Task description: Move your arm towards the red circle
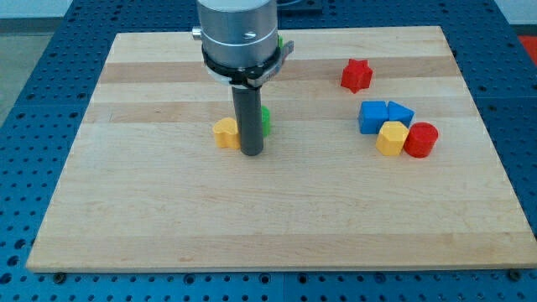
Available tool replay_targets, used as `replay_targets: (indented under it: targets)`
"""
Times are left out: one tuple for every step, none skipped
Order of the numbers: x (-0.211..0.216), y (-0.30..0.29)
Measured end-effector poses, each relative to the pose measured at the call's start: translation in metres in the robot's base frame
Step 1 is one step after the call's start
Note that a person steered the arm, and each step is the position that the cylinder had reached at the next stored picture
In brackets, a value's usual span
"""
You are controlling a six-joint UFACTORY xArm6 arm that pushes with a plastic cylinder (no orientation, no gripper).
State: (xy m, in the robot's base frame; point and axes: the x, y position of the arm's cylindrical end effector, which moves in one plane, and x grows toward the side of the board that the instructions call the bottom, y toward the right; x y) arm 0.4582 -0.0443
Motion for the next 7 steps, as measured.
replay_targets:
  targets:
    - [-0.002,-0.013]
    - [-0.002,-0.03]
    - [-0.003,-0.034]
    - [0.005,-0.005]
    - [0.029,0.057]
    - [0.052,0.128]
    - [0.056,0.199]
